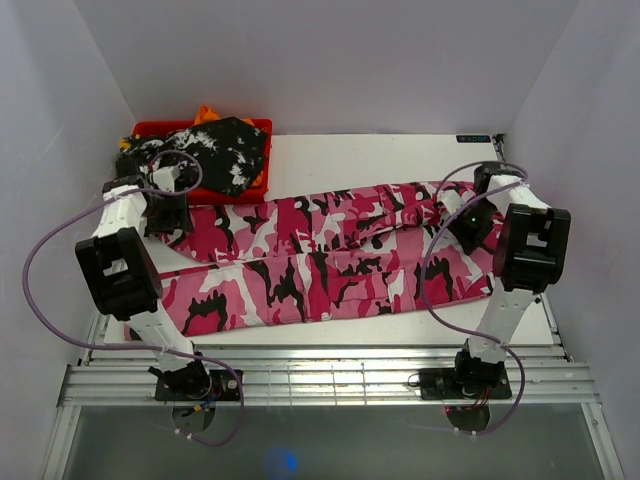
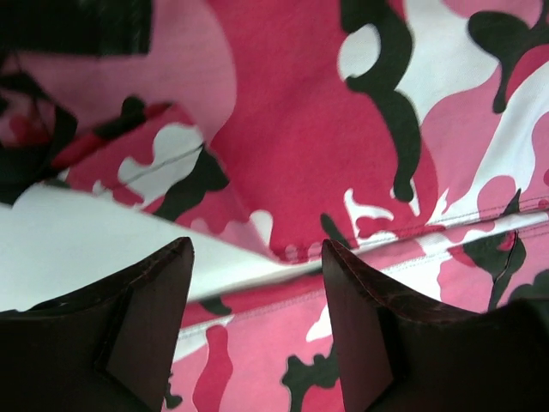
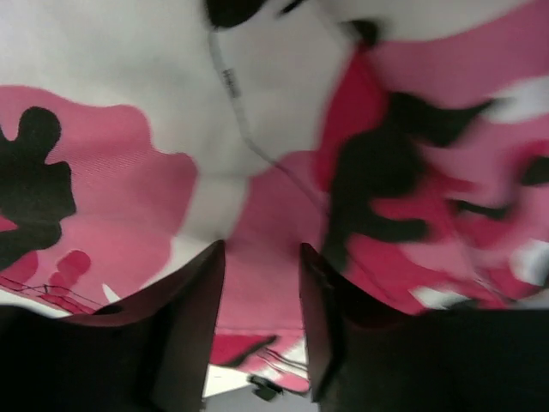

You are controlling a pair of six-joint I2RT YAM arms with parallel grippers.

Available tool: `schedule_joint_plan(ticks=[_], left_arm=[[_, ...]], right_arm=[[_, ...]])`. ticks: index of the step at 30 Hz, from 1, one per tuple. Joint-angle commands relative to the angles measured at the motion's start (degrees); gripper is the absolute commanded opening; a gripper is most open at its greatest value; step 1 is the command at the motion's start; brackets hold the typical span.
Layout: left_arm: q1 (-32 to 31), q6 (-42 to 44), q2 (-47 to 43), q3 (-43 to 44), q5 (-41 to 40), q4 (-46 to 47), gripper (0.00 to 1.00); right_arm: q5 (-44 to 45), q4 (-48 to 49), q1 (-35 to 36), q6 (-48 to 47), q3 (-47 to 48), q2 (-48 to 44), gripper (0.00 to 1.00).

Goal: Fold and stack the trousers
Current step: Flatten the trousers out

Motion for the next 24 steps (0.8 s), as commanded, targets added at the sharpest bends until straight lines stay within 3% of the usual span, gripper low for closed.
schedule_joint_plan(ticks=[1, 11, 18, 24], left_arm=[[-3.3, -0.7, -0.7, 1.7, -2.1, 5.1, 0.72], [-4.9, -3.3, 4.9, 0.9, -2.5, 10.7, 0.67], [-4.6, 0.9, 6.1, -2.3, -16.5, 10.5, 0.51], [1.9, 5.6, -1.5, -5.4, -22.6, 9.0, 0.38]], right_arm=[[0.9, -1.5, -0.7, 0.2, -5.7, 0.7, 0.43], [7.2, 1.5, -3.5, -4.7, -19.2, -4.0, 0.36], [8.1, -0.3, -3.8, -8.3, -25.8, -10.8, 0.35], [8.8, -1.8, -4.7, -11.5, -29.2, -13.9, 0.35]])
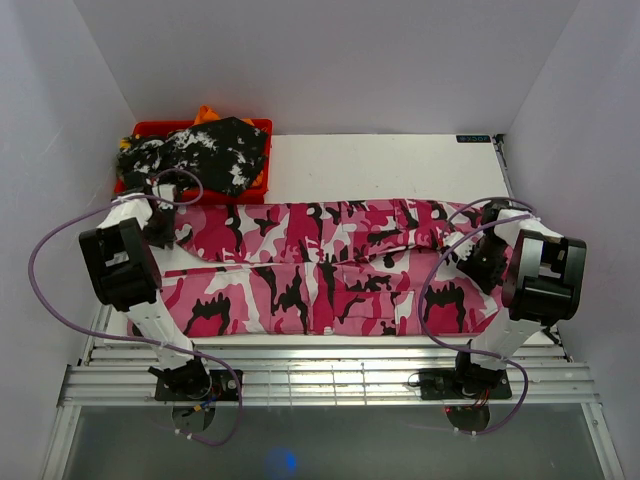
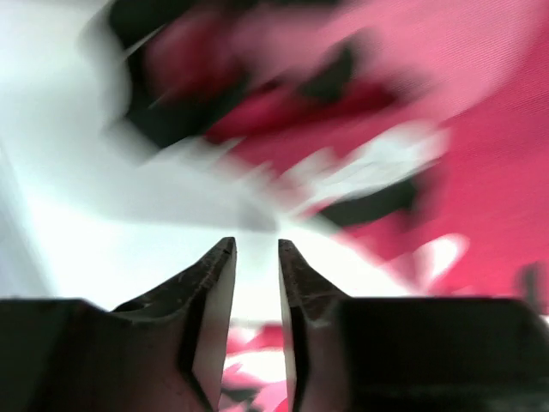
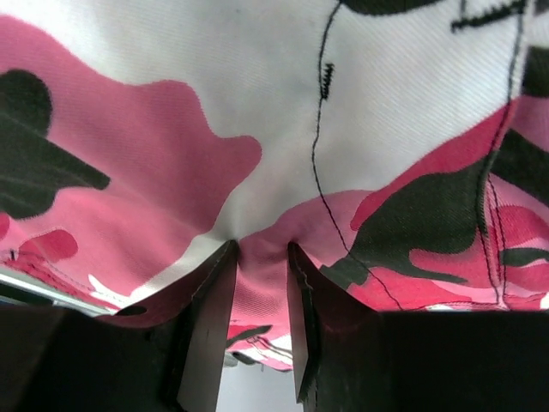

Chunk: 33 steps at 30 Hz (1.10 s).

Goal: Fold and stack the trousers
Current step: Flatten the trousers out

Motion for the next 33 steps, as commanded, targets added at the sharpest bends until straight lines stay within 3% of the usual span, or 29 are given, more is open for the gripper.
schedule_joint_plan(ticks=[1, 3, 7, 9, 11, 12, 15, 21, 25, 29, 33], left_arm=[[5.1, 4.3, -8.0, -0.8, -6.0, -1.2, 0.36], [7.8, 5.5, -9.1, -0.6, -6.2, -1.9, 0.36], [10.5, 8.1, -10.0, 2.9, -2.0, -4.0, 0.39], [10.5, 8.6, -11.4, 4.0, 10.2, -6.2, 0.55], [9.5, 7.7, -12.8, 4.2, 16.9, -6.3, 0.66], [6.1, 7.6, -13.2, 4.0, 18.9, -5.9, 0.70], [-3.2, 4.9, -15.5, 0.4, 13.7, -0.5, 0.71], [-12.8, -3.4, -8.6, 2.3, 7.7, 4.8, 0.71], [-14.8, -5.9, -3.5, 4.5, 4.2, 7.7, 0.71], [-14.4, -5.2, 0.6, 5.8, -3.8, 7.3, 0.69], [-10.2, -4.5, 1.1, 5.2, -6.1, 5.5, 0.67]], right_arm=[[-0.4, -5.4, -1.2, -3.8, -2.0, -0.6, 0.35], [-0.9, -6.4, -1.8, -5.1, -1.6, -1.0, 0.35], [-5.3, -11.8, -1.9, -6.1, 2.9, -1.5, 0.45], [-9.3, -14.3, -1.8, -5.9, 8.9, -0.7, 0.47], [-12.9, -17.2, -1.8, -4.5, 13.1, 0.2, 0.48], [-14.2, -18.1, -1.8, -4.2, 17.4, 1.3, 0.48], [-18.2, -20.0, -1.8, -0.9, 24.5, 2.9, 0.47], [-19.3, -12.5, -1.8, 11.5, 30.3, 8.3, 0.35], [-18.9, -10.6, -1.5, 16.1, 32.1, 14.1, 0.32], [-15.5, -6.0, -1.1, 17.6, 28.1, 16.5, 0.31], [-10.6, -2.2, -1.2, 15.8, 23.9, 17.2, 0.31]])
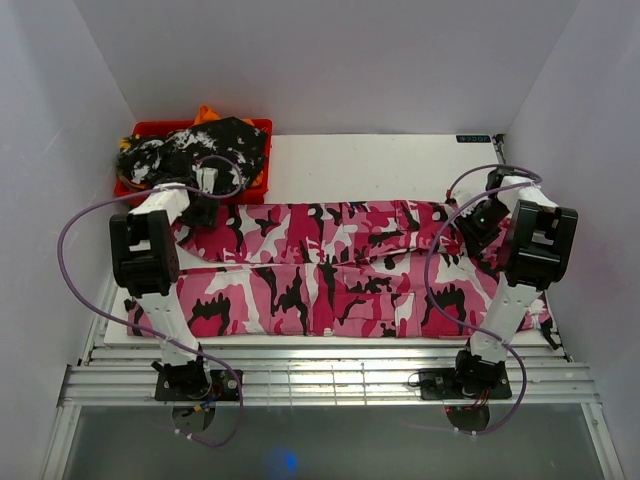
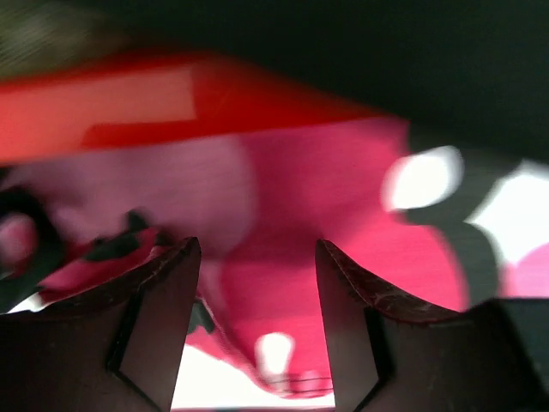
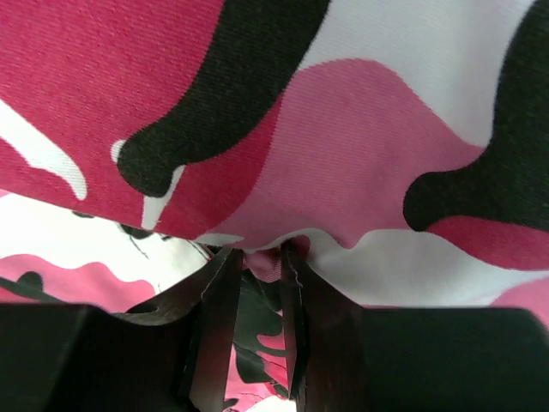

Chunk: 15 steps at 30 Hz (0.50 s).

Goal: Fold and stack the trousers
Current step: Flatten the trousers out

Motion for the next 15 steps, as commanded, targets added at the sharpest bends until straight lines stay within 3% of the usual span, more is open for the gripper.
schedule_joint_plan(ticks=[1, 9, 12, 15], left_arm=[[4.2, 0.1, -2.6, 1.2, -5.4, -0.8, 0.66], [15.0, 6.5, -8.7, -1.6, -6.5, -5.6, 0.63], [16.9, 10.3, -13.4, -4.2, -3.8, -7.0, 0.63], [17.3, 12.0, -18.5, -5.3, 4.3, -7.1, 0.63]], right_arm=[[5.4, 4.1, 0.1, -0.3, -2.7, -0.6, 0.31], [6.5, 3.9, 0.1, -2.7, -3.1, -0.1, 0.31], [4.6, 2.7, 0.2, -5.4, -4.7, -2.0, 0.32], [3.2, 2.8, 1.2, -7.6, -8.3, -4.7, 0.32]])
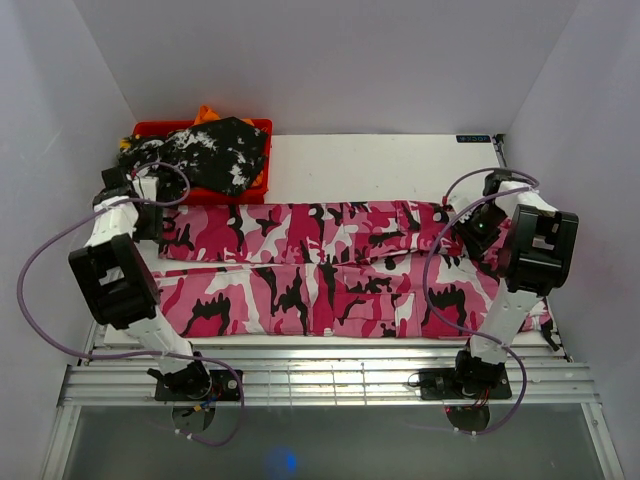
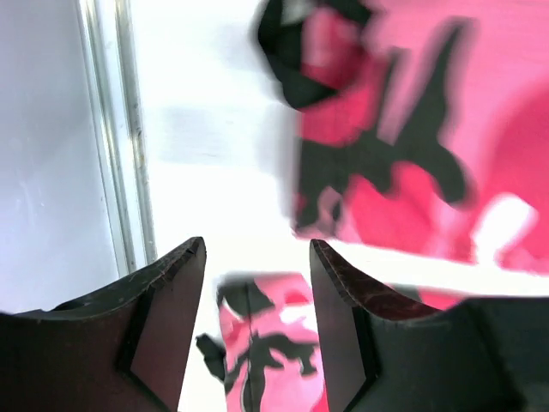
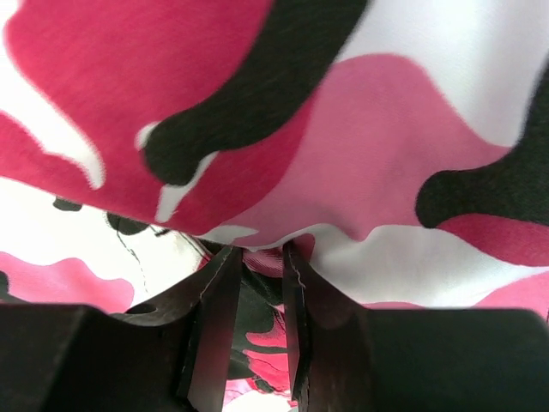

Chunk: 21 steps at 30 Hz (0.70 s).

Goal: Fold and stack the trousers
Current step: Flatten the trousers out

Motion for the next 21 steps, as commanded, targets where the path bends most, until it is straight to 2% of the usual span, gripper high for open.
schedule_joint_plan(ticks=[1, 2, 4, 5, 8, 11, 18, 21], left_arm=[[-1.1, 5.2, -9.0, -0.4, 10.5, -1.4, 0.63], [-1.4, 5.3, -9.5, -0.1, 14.8, -1.7, 0.62], [-1.8, 4.8, -8.3, 1.9, 18.4, -2.9, 0.61], [-2.4, 4.4, -7.2, 2.6, 20.1, -3.9, 0.59], [-3.7, 2.7, -4.1, 3.6, 22.0, -3.2, 0.57], [-4.4, 0.5, -1.2, 2.3, 21.9, -0.9, 0.57], [-4.4, -0.3, 2.0, -2.2, 17.5, 1.0, 0.54], [-4.2, 1.8, 0.8, -6.0, 14.7, 0.6, 0.48]], right_arm=[[-1.3, -1.2, 0.6, -4.0, -4.1, -2.1, 0.32], [-2.6, -2.3, 1.0, -3.8, -2.5, -2.3, 0.32], [-7.3, -8.3, 1.5, -2.6, 1.8, -1.7, 0.31], [-8.5, -10.0, 2.0, -2.1, 7.3, -0.8, 0.30], [-12.2, -12.5, 2.7, 0.7, 16.3, 0.5, 0.29], [-11.8, -13.0, 4.8, 2.5, 19.2, 2.8, 0.31], [-8.5, -7.2, 9.7, 2.8, 10.8, 3.9, 0.31], [-7.8, -5.3, 11.1, 2.5, 5.7, 3.7, 0.31]])
